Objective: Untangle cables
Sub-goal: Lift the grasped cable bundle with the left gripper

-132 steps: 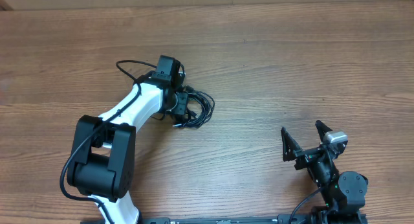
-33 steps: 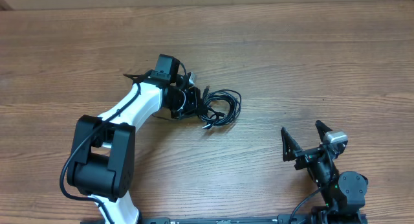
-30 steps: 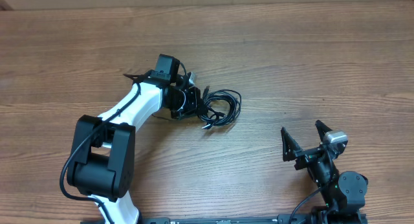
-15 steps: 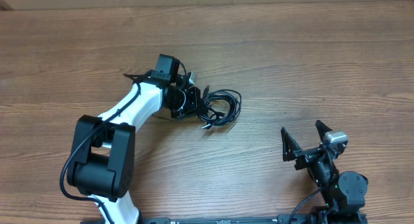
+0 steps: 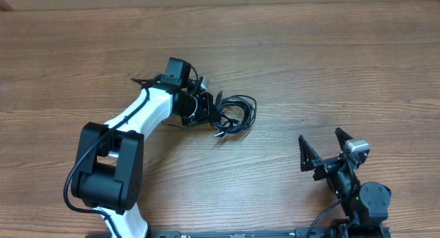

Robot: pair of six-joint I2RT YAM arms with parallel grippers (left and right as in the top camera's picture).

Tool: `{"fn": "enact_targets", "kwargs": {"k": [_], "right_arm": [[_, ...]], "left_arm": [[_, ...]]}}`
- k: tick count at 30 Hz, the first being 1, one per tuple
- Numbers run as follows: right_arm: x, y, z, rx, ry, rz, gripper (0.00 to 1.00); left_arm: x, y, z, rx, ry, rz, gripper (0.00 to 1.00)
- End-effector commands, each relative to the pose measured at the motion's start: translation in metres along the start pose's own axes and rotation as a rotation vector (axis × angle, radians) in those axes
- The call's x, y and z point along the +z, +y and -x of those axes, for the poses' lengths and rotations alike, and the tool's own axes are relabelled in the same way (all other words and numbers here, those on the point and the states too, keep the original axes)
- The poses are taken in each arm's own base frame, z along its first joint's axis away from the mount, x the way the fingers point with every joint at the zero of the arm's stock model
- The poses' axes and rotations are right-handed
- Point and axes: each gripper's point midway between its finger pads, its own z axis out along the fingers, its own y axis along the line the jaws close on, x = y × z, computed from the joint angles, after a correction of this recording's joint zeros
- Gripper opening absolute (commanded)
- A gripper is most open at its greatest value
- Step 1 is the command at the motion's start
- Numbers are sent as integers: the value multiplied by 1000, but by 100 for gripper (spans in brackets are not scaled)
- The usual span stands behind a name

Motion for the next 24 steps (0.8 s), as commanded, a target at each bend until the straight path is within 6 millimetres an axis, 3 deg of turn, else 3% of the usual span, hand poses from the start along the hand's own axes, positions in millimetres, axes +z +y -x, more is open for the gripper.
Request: {"fn": "enact_targets", "kwargs": {"k": [1,24], "right_arm": [[-1,1,5,5,-14,4,100],[-1,1,5,5,-14,4,100]], "left_arm": [[3,-2,2,-5,7,-13,4],[3,1,3,-4,-1,4,4]]}}
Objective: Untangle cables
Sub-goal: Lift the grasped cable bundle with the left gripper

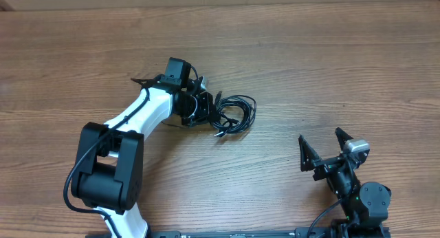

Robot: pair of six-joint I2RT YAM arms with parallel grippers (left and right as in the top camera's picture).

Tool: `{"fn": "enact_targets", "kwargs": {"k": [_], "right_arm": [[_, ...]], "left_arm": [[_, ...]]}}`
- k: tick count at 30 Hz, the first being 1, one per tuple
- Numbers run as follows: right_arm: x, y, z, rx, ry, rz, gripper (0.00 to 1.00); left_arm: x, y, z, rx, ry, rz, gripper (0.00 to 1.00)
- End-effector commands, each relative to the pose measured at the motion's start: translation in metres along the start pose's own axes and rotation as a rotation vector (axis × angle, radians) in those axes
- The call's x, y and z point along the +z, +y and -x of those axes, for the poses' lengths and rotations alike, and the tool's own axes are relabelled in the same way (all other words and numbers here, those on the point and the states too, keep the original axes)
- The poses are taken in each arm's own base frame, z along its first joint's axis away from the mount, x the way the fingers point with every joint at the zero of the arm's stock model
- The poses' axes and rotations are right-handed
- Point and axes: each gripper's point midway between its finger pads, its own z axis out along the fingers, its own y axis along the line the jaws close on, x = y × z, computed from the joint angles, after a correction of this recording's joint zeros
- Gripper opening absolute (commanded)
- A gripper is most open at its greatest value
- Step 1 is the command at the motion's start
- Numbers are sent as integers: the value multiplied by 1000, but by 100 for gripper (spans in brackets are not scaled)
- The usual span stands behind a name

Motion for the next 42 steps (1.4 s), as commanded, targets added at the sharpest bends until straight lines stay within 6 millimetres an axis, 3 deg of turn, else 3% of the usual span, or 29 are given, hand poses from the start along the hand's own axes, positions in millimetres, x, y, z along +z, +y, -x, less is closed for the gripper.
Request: {"fn": "enact_targets", "kwargs": {"k": [1,42], "right_arm": [[-1,1,5,5,-14,4,100],[-1,1,5,5,-14,4,100]], "left_arm": [[3,-1,3,-4,3,-5,4],[2,2,7,-2,-15,16,4]]}}
